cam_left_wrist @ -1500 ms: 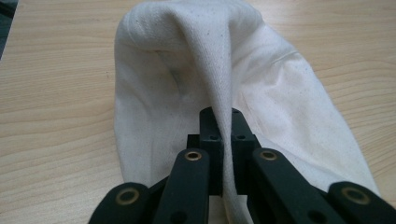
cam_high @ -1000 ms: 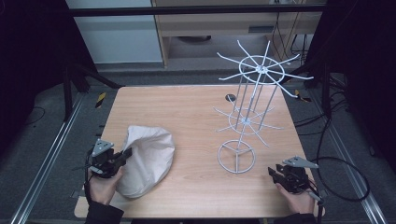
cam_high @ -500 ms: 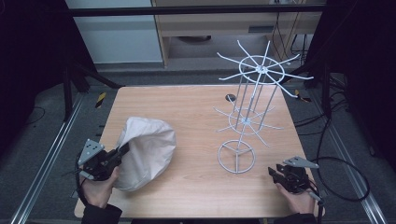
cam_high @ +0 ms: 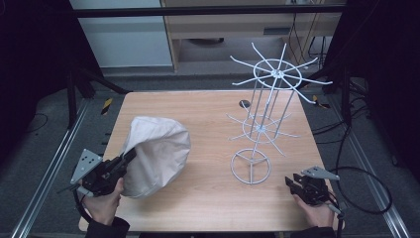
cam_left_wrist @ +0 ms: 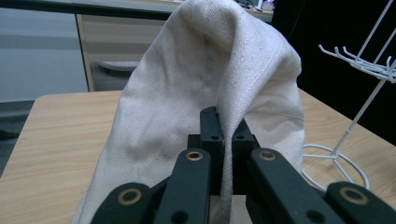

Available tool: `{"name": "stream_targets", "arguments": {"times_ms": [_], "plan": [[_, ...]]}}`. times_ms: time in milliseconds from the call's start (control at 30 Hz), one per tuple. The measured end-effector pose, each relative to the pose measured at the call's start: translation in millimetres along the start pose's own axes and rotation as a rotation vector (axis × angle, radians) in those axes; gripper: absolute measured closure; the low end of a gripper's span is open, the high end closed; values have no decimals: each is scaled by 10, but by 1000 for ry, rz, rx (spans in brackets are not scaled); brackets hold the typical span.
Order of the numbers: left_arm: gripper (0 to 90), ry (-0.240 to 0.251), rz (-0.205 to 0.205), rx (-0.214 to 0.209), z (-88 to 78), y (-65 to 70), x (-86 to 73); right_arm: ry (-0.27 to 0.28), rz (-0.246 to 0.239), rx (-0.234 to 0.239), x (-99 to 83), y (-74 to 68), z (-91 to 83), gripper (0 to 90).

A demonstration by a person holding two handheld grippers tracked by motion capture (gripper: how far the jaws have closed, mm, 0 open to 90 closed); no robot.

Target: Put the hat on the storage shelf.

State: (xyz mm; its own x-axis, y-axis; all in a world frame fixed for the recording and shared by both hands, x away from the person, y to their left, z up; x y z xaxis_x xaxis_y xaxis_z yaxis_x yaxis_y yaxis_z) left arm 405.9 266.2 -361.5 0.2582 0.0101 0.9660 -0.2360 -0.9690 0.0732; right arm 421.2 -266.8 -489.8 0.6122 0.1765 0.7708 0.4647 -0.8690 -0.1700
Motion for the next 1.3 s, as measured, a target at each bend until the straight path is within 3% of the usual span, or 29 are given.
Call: {"name": "stream_targets", "arguments": {"times_ms": [267,467,867,1300], "plan": [[885,57,-20,-22,-13,38,170,2,-8,-8,-7,-1,2,644],[885,112,-57,-48,-21,82,313,7,-12,-9,-10,2,2,633],[886,206,-118,-116,-22,243,556,19,-23,-17,-23,17,14,537],[885,307,-167,-192,-16,397,764,23,-26,-22,-31,21,28,505]]}}
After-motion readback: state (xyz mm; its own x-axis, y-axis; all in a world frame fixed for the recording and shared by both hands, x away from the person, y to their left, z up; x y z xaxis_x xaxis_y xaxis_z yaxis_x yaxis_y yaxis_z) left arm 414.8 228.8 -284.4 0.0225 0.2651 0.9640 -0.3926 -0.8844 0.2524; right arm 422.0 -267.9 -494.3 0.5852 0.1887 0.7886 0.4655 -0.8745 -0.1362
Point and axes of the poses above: each handheld gripper's, and its own axes: z roughly forward along the jaws, x roughly out of its top, y roughly to its right, the point moved 2 cm from there along z, roughly forward along the jaws, and after that the axes turned 12 degrees about x, right-handed, at the moved point
